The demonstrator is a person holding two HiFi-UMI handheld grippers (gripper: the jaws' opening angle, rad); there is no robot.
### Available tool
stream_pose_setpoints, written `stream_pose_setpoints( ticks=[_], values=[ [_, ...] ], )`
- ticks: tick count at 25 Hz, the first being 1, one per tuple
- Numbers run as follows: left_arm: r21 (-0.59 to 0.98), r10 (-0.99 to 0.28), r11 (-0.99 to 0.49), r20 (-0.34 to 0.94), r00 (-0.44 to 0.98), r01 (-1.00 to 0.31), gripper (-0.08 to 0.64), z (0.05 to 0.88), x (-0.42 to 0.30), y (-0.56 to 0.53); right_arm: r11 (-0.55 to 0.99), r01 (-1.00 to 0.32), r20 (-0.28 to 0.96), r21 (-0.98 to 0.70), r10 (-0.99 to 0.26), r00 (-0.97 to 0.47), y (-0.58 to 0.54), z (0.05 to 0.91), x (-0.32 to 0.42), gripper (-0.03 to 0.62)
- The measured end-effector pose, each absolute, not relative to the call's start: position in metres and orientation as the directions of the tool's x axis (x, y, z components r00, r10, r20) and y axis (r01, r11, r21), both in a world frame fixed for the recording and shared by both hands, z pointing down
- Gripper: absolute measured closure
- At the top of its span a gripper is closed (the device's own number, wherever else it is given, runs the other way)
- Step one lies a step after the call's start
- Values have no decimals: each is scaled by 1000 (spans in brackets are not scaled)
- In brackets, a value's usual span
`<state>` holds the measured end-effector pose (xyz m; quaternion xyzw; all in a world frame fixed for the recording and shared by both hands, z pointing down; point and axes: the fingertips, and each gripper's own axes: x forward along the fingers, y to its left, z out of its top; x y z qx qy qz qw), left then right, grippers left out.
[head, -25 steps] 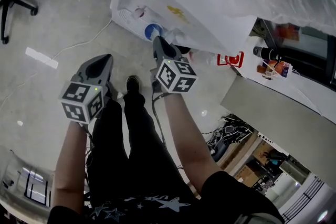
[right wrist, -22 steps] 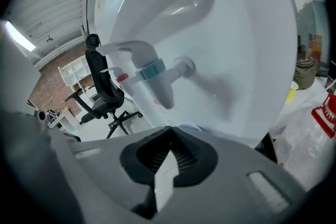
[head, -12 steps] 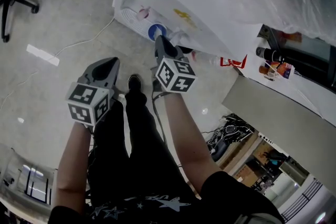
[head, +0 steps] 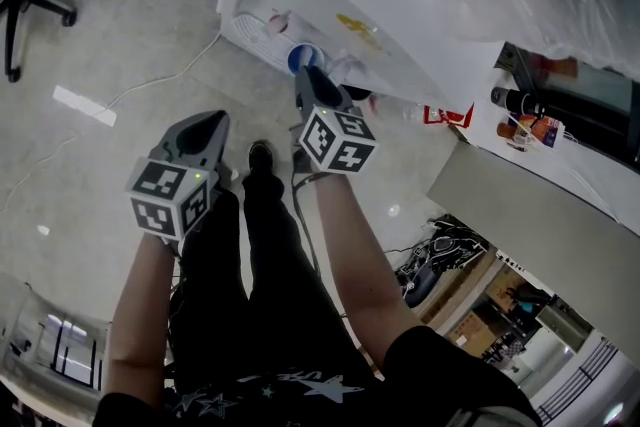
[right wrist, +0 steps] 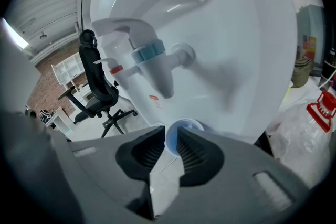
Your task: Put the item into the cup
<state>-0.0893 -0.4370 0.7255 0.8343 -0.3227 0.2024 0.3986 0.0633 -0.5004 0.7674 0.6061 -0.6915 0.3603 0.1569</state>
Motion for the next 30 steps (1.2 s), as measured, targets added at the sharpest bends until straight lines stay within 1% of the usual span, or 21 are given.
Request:
stream_pose_setpoints(
  ticks=[16,23,30],
  values=[
    [539,-352,-507,583,732,-673,554,711,-97,-431,-24,-955,627,-295,-759,-174,-489,744,58,518],
    [529,-359,-537,561,746,-657,554,683,-104,-424,-46,-951,601,-306,-784,-156,-470,712,51,518],
    [532,-369,-551,536,760,-643,554,640,-115,-409,-26,-947,584,-319,-793,-174,-441,665,37,523]
  ],
)
